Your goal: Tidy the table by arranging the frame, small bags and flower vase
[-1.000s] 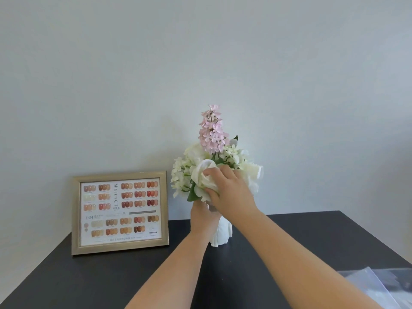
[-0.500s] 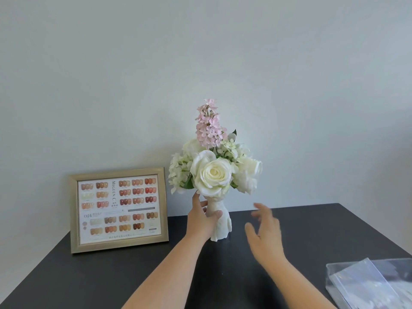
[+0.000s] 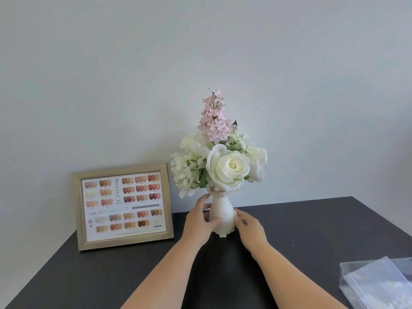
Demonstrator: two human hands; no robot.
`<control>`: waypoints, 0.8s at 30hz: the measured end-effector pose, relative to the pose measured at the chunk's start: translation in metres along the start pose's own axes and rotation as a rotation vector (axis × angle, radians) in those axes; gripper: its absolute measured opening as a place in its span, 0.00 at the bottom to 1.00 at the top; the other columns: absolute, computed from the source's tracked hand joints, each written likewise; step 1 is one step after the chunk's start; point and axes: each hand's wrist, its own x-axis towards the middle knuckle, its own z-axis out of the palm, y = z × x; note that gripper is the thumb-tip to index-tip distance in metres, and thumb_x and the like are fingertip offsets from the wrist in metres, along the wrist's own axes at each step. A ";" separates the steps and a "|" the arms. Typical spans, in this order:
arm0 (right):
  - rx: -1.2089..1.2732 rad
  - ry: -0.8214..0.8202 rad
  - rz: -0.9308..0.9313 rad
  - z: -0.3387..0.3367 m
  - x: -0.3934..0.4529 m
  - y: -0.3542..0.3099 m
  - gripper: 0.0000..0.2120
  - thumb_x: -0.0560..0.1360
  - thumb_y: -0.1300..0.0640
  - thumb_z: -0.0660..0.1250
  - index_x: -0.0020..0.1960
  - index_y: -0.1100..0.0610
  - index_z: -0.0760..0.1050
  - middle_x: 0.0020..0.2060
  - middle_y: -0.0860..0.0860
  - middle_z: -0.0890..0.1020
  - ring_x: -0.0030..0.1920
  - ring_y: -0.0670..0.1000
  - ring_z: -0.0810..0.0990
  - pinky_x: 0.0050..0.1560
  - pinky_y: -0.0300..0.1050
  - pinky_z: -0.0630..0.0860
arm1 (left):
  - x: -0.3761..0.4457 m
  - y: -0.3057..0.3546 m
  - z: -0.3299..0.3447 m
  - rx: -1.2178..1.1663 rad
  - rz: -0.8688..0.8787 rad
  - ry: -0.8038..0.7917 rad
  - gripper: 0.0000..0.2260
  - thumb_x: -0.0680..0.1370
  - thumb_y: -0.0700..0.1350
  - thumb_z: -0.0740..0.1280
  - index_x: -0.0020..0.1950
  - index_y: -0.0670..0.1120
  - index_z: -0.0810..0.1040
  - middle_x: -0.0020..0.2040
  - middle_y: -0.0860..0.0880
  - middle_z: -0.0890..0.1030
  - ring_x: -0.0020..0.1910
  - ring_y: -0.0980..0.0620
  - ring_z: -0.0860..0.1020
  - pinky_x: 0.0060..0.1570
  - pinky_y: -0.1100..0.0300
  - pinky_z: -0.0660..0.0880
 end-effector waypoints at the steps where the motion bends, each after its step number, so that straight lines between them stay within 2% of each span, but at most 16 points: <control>1: -0.006 0.001 -0.010 0.002 0.002 0.000 0.17 0.80 0.57 0.58 0.67 0.45 0.74 0.54 0.42 0.82 0.53 0.44 0.76 0.53 0.40 0.70 | -0.002 -0.006 0.000 -0.002 -0.006 -0.019 0.35 0.71 0.47 0.77 0.74 0.57 0.64 0.64 0.56 0.77 0.57 0.57 0.78 0.56 0.59 0.75; 5: -0.030 0.011 -0.032 0.013 0.008 0.001 0.18 0.80 0.57 0.58 0.68 0.46 0.73 0.54 0.42 0.81 0.52 0.44 0.76 0.51 0.39 0.70 | -0.006 -0.022 0.004 -0.048 -0.032 0.014 0.29 0.74 0.45 0.74 0.73 0.58 0.67 0.67 0.56 0.75 0.56 0.59 0.79 0.49 0.69 0.72; 7: -0.048 0.025 -0.047 0.015 0.013 0.002 0.18 0.80 0.57 0.57 0.68 0.46 0.73 0.55 0.43 0.82 0.52 0.43 0.76 0.50 0.38 0.70 | -0.004 -0.025 0.006 -0.077 -0.045 0.022 0.29 0.74 0.46 0.74 0.72 0.58 0.67 0.66 0.56 0.76 0.55 0.59 0.79 0.49 0.70 0.72; 12: -0.059 0.021 -0.041 0.015 0.024 0.006 0.18 0.81 0.54 0.57 0.69 0.46 0.72 0.58 0.45 0.81 0.57 0.46 0.77 0.54 0.41 0.72 | 0.001 -0.029 0.013 -0.086 -0.063 0.019 0.29 0.74 0.48 0.73 0.72 0.58 0.67 0.65 0.58 0.75 0.51 0.68 0.76 0.42 0.74 0.71; 17: -0.070 0.021 -0.070 0.018 0.031 0.004 0.19 0.81 0.55 0.55 0.70 0.45 0.71 0.56 0.44 0.81 0.55 0.46 0.78 0.51 0.40 0.72 | 0.004 -0.031 0.018 -0.131 -0.077 0.058 0.28 0.75 0.48 0.73 0.73 0.57 0.67 0.66 0.56 0.75 0.55 0.59 0.78 0.49 0.69 0.72; 20: -0.069 0.045 -0.073 0.019 0.029 0.009 0.20 0.81 0.54 0.56 0.72 0.45 0.68 0.61 0.46 0.79 0.61 0.48 0.76 0.55 0.39 0.69 | -0.002 -0.035 0.024 -0.131 -0.093 0.069 0.28 0.75 0.47 0.73 0.73 0.55 0.67 0.67 0.55 0.75 0.53 0.60 0.80 0.48 0.69 0.73; 22: -0.038 0.091 -0.057 0.019 0.022 0.014 0.21 0.81 0.54 0.57 0.73 0.46 0.66 0.64 0.48 0.77 0.62 0.48 0.75 0.56 0.39 0.68 | -0.010 -0.038 0.025 -0.115 -0.094 0.067 0.30 0.75 0.48 0.73 0.74 0.54 0.66 0.69 0.55 0.74 0.57 0.59 0.79 0.56 0.62 0.75; 24: -0.014 0.147 -0.057 0.015 0.015 0.018 0.22 0.80 0.55 0.59 0.73 0.45 0.65 0.65 0.47 0.76 0.58 0.46 0.75 0.56 0.39 0.68 | -0.017 -0.041 0.026 -0.073 -0.083 0.080 0.32 0.74 0.49 0.74 0.75 0.54 0.64 0.71 0.56 0.71 0.63 0.56 0.75 0.63 0.57 0.72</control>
